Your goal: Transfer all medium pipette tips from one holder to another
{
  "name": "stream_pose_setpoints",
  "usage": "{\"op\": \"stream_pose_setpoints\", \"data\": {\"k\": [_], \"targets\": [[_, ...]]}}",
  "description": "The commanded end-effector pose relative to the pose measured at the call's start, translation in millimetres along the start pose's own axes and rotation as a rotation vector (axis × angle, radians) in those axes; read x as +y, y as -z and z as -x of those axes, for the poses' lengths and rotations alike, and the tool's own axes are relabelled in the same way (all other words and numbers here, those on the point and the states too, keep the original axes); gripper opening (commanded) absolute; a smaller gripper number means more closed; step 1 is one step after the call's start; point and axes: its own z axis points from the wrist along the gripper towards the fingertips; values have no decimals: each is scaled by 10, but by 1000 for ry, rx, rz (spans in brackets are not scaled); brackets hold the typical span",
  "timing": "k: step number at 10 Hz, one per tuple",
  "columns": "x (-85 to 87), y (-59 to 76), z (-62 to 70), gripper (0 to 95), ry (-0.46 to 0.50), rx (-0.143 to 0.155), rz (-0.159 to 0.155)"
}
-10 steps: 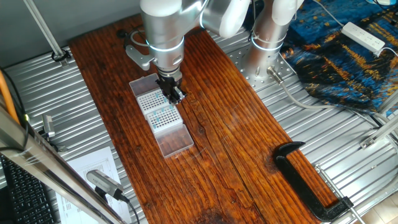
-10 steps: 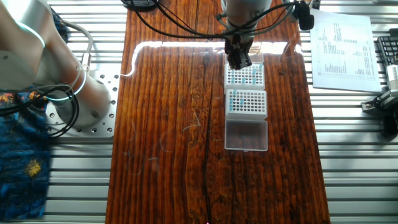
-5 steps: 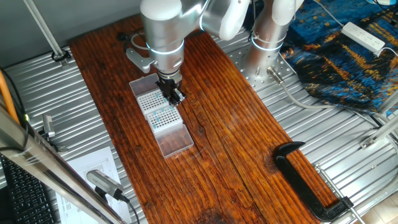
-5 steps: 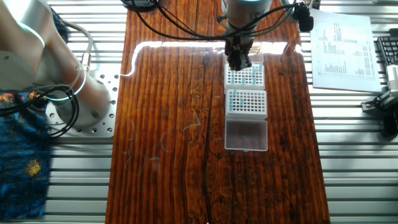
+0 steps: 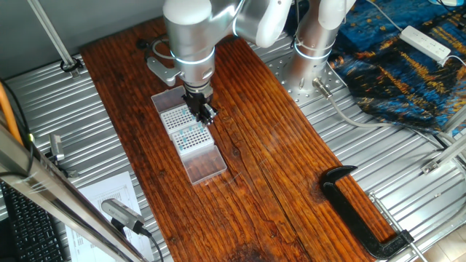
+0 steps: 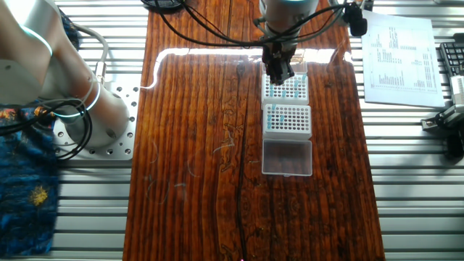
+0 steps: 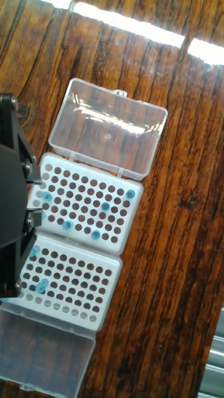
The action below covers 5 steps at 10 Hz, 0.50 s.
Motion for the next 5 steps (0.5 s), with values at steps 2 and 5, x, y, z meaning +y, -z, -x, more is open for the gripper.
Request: {"op": "stream_pose_setpoints", "data": {"k": [2,5], "targets": [[-122,85,-30,190,53,13,3],[-478,240,-113,190,151,33,12]]}}
